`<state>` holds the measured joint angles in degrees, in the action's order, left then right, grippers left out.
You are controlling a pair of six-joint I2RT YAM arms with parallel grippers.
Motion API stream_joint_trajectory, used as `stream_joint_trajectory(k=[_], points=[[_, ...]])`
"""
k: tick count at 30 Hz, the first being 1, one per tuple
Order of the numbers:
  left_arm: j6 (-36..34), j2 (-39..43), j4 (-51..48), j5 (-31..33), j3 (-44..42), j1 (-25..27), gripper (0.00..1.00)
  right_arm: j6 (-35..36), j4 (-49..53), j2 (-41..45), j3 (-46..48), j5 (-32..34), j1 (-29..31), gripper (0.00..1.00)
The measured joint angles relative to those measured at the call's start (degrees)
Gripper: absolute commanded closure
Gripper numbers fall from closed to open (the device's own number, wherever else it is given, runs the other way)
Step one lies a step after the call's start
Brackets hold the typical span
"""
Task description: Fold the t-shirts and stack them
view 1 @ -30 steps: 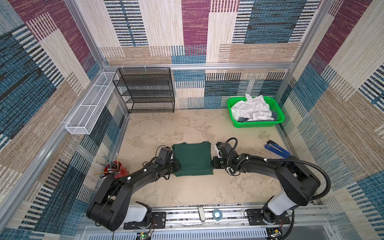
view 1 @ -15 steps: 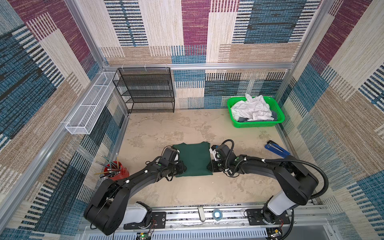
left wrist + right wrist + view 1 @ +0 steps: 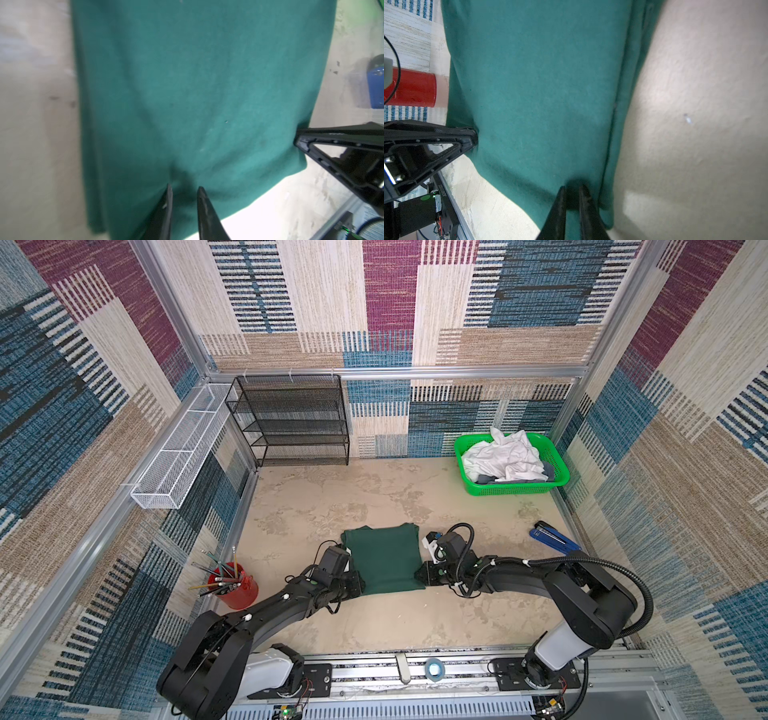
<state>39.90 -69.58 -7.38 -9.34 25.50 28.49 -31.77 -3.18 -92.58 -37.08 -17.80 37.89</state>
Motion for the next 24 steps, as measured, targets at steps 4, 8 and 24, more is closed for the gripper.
stream_joint_trajectory(k=[4, 8, 24], points=[[0.2, 2.8, -2.7, 1.8, -0.3, -0.2, 0.75, 0.3, 0.0, 0.1, 0.0, 0.0, 0.0, 0.83], [0.2, 4.9, -4.6, 3.4, -0.8, -0.4, 0.75, 0.4, -0.1, 0.4, 0.4, 0.2, -0.1, 0.83], [0.3, 10.4, -15.0, 7.7, 5.2, -0.8, 0.7, 2.0, 14.3, 6.1, -4.4, 5.9, -0.5, 0.75]])
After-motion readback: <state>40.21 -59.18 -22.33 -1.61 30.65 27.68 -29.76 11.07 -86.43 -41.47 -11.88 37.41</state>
